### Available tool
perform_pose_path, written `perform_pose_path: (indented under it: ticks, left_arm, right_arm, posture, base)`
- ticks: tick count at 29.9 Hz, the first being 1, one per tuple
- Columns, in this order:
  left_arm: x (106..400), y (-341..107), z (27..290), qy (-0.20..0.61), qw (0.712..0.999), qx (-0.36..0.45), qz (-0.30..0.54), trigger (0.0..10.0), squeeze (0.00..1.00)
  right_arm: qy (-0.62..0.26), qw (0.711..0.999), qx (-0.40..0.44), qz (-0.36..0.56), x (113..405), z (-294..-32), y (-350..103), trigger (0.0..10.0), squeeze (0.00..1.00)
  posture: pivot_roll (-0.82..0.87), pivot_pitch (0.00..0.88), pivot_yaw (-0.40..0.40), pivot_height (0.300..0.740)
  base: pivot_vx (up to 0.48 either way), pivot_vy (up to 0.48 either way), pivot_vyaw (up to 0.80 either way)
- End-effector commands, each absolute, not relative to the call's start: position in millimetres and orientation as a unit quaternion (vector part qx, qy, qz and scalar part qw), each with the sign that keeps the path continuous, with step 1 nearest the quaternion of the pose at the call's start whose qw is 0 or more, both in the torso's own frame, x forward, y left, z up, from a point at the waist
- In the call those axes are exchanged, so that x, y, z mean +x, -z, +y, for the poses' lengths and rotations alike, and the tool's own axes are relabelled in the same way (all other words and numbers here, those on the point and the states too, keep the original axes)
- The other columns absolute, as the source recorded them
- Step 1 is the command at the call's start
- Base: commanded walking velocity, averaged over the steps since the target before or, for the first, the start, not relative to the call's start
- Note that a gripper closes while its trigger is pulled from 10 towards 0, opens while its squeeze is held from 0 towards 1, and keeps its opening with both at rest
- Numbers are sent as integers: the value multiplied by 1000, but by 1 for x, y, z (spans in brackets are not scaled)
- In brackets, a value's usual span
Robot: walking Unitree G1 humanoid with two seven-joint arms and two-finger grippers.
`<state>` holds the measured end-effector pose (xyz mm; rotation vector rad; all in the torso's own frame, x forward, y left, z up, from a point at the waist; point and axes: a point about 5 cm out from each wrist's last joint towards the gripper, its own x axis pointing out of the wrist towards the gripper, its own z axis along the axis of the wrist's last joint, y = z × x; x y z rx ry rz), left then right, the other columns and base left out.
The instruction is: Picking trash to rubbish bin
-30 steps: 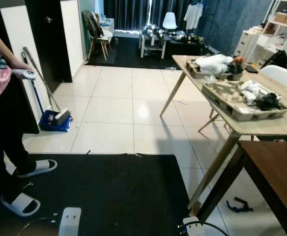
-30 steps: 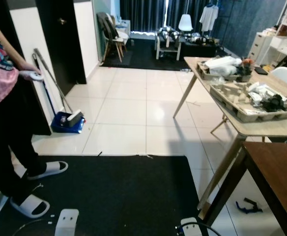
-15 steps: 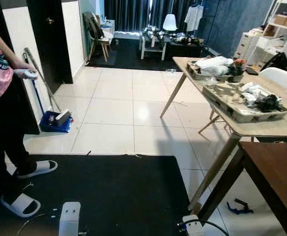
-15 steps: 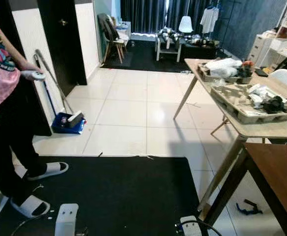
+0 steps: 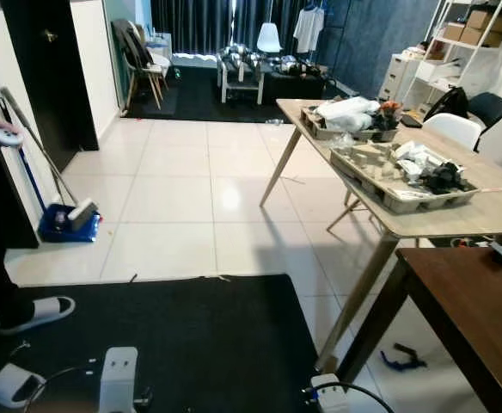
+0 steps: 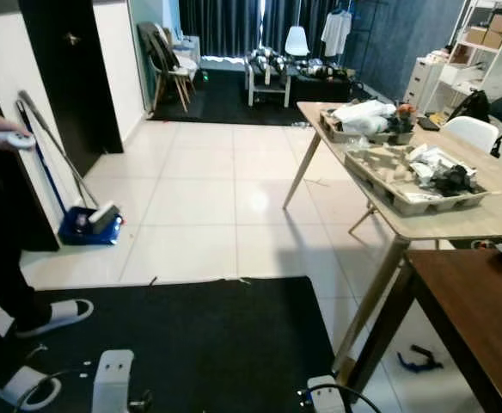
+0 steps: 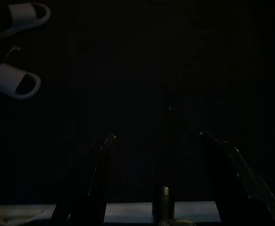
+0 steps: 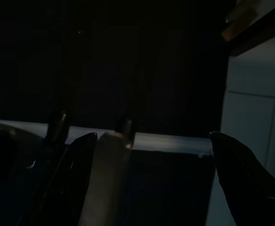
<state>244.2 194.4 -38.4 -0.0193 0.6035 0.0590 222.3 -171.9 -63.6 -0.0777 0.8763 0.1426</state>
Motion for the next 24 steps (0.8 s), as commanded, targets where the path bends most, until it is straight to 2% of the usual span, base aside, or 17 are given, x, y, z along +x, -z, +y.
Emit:
perform_pose_path:
  ticks: [1, 7, 14, 24]
  left_arm:
    - [241, 41, 193, -26, 953, -7, 302, 10000, 0]
    - [236, 44, 195, -28, 950, -8, 310, 10000, 0]
    - [230, 48, 196, -33, 947, -7, 318, 10000, 0]
    - [229, 49, 196, -46, 946, -9, 320, 10000, 0]
  right_arm:
    - [-73, 899, -43, 431, 220, -171, 65, 10000, 0]
    - [-83, 897, -54, 430, 219, -168, 66, 10000, 0]
    - [-96, 891, -70, 438, 212, -166, 70, 10000, 0]
    - [-97, 894, -72, 432, 219, -164, 67, 10000, 0]
  posture:
    - [31, 67, -58, 740]
    - [34, 68, -43, 740]
    - [49, 74, -69, 740]
    - [58, 76, -78, 740]
  base:
    - [349, 0, 0]
    - [349, 0, 0]
    - [350, 0, 0]
    - [349, 0, 0]
